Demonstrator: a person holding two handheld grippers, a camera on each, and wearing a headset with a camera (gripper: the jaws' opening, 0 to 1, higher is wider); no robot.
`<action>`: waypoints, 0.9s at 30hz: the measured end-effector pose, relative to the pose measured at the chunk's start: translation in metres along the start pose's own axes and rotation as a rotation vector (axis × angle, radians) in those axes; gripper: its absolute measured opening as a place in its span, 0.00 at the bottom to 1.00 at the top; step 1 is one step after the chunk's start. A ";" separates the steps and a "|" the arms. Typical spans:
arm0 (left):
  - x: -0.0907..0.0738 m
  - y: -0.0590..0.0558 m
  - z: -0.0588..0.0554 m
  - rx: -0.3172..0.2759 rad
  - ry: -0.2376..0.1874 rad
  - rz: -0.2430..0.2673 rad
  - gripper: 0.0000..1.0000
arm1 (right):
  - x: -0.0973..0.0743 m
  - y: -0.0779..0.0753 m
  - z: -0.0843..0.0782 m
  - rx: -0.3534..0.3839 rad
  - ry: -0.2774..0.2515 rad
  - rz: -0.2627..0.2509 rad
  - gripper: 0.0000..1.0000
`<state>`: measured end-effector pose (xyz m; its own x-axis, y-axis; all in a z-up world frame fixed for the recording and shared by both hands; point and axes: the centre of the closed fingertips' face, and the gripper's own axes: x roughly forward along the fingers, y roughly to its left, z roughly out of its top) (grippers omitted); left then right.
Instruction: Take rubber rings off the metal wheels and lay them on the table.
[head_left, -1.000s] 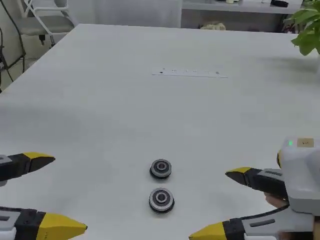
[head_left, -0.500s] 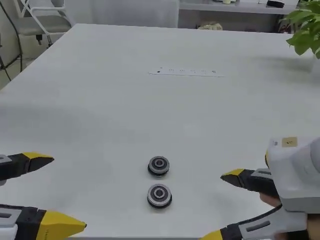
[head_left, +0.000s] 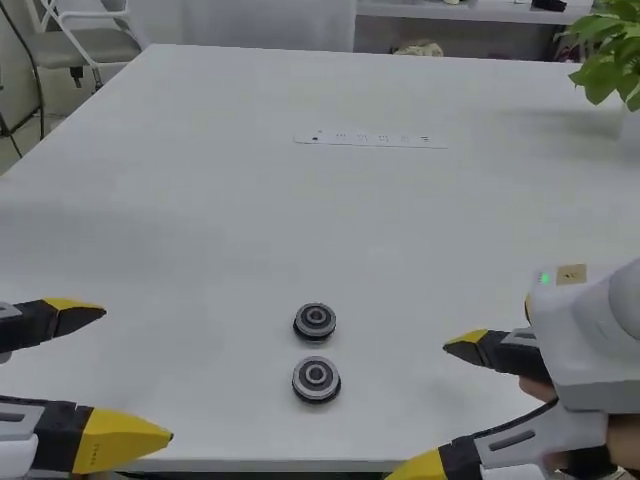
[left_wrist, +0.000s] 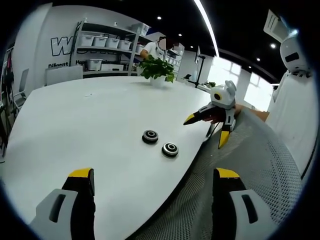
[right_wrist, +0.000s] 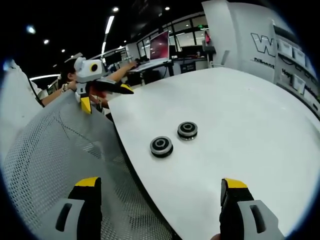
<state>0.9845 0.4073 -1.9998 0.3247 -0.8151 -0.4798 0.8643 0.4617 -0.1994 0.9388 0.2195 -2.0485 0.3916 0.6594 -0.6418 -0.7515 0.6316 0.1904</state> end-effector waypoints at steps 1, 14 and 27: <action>0.000 0.000 0.000 0.001 0.000 0.000 0.97 | 0.000 0.000 -0.001 0.000 0.002 -0.002 0.99; -0.003 0.000 0.002 -0.017 -0.029 0.012 0.97 | -0.002 -0.001 -0.007 -0.001 0.017 -0.017 0.99; -0.002 0.000 -0.005 -0.017 0.000 0.007 0.95 | -0.003 0.000 -0.003 0.054 -0.032 -0.005 0.99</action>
<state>0.9821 0.4106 -2.0037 0.3305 -0.8120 -0.4810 0.8555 0.4730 -0.2106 0.9357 0.2163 -2.0492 0.4124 0.6682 -0.6193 -0.7200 0.6555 0.2279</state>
